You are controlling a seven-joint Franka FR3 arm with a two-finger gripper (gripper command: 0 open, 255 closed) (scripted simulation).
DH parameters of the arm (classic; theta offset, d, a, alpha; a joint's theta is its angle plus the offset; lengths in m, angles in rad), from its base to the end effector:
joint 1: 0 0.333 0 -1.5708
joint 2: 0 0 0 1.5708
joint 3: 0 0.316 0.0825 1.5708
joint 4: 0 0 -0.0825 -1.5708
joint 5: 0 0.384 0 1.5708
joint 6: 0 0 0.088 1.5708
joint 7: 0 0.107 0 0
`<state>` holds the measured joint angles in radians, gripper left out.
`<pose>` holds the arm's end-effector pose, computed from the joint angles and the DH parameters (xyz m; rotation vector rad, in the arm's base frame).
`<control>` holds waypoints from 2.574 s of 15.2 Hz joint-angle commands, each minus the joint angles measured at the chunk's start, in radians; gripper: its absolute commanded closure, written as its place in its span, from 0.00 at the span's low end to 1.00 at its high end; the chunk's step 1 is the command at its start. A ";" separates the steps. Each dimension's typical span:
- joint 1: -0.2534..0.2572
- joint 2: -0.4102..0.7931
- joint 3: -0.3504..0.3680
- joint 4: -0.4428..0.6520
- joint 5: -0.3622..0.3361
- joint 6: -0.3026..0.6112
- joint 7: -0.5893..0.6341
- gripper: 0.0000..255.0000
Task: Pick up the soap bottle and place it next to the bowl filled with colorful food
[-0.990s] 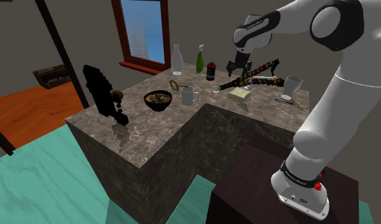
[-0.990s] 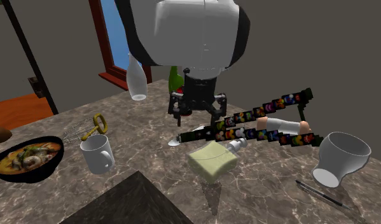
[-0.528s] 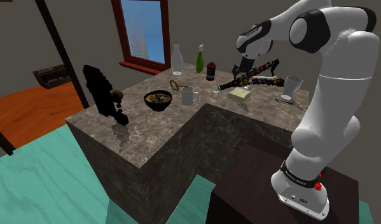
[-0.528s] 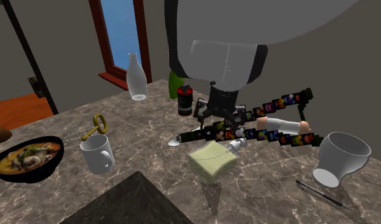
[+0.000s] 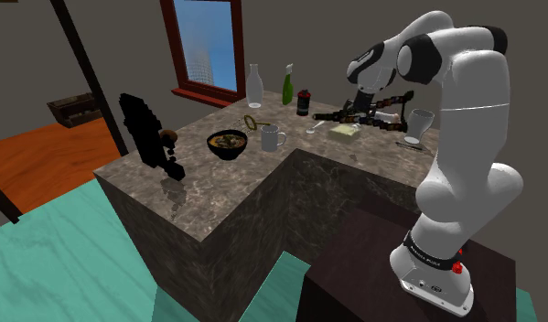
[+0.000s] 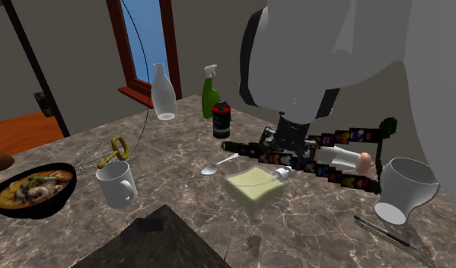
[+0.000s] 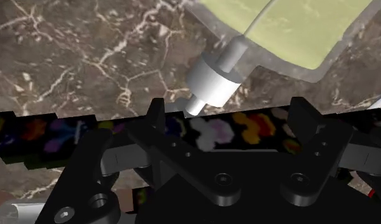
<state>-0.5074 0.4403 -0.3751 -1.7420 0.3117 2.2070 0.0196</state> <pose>0.4466 -0.4895 0.3436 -2.6648 1.5312 -0.1530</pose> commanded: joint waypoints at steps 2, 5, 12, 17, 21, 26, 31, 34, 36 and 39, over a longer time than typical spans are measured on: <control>-0.011 0.031 0.004 0.008 0.017 0.019 -0.003 0.00; -0.014 0.055 0.011 0.003 0.030 0.046 -0.010 0.00; -0.018 0.077 0.019 0.000 0.041 0.070 -0.017 0.00; -0.018 0.077 0.019 0.001 0.041 0.069 -0.017 1.00; -0.019 0.078 0.019 0.002 0.041 0.069 -0.018 1.00; -0.016 0.069 0.016 0.003 0.036 0.060 -0.013 1.00; -0.009 0.034 0.004 0.020 0.016 0.011 0.004 1.00; -0.006 0.015 -0.002 0.033 0.004 -0.020 0.013 1.00; -0.004 0.003 -0.006 0.043 -0.003 -0.041 0.019 1.00; -0.001 -0.014 -0.011 0.060 -0.014 -0.073 0.029 1.00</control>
<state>-0.5123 0.4353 -0.3840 -1.6842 0.3023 2.1428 0.0425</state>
